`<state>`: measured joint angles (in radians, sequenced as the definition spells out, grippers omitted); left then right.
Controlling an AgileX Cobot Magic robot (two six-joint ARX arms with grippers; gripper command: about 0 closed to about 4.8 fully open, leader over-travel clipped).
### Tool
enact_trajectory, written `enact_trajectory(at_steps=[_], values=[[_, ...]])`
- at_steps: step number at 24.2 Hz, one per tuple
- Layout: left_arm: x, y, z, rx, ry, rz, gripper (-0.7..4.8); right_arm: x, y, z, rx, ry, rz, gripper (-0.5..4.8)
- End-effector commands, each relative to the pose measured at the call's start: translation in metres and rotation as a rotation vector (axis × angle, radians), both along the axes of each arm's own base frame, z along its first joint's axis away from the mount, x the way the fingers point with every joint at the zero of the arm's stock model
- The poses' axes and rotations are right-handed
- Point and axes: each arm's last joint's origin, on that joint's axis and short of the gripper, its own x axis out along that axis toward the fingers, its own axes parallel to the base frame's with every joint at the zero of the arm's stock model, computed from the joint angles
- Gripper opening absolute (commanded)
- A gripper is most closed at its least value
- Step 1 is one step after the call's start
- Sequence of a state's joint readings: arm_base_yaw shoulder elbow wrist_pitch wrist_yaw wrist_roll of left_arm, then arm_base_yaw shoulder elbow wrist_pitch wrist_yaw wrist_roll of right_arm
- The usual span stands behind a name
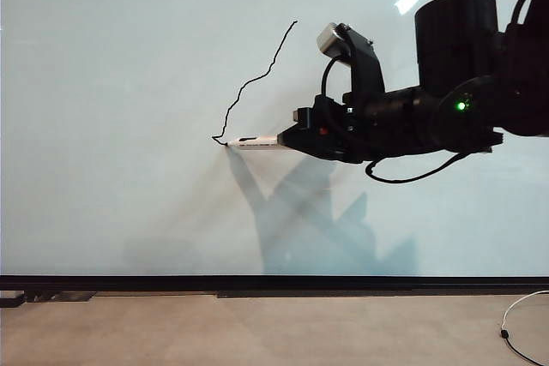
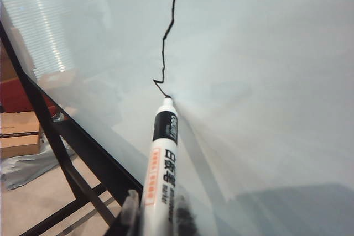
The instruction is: Pick up the pen on the shelf to the right of the whiteboard and draw a triangle.
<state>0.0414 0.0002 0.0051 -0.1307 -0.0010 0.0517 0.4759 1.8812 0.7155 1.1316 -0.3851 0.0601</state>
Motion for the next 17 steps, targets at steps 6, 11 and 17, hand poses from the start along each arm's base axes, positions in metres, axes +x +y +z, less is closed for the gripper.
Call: enact_trajectory(at_steps=[6,11,17], values=[[0.0,0.0,0.002,0.0,-0.015,-0.005,-0.05,-0.002,-0.012,0.007,0.008,-0.045,-0.076,-0.04],[0.0,0.0,0.002,0.001,-0.015,-0.005,-0.05,-0.01,-0.022,0.005,0.006,-0.049,-0.104,-0.03],[0.0,0.0,0.002,0.0,-0.015,-0.005,-0.05,-0.015,-0.033,0.007,0.003,-0.05,-0.136,-0.04]])
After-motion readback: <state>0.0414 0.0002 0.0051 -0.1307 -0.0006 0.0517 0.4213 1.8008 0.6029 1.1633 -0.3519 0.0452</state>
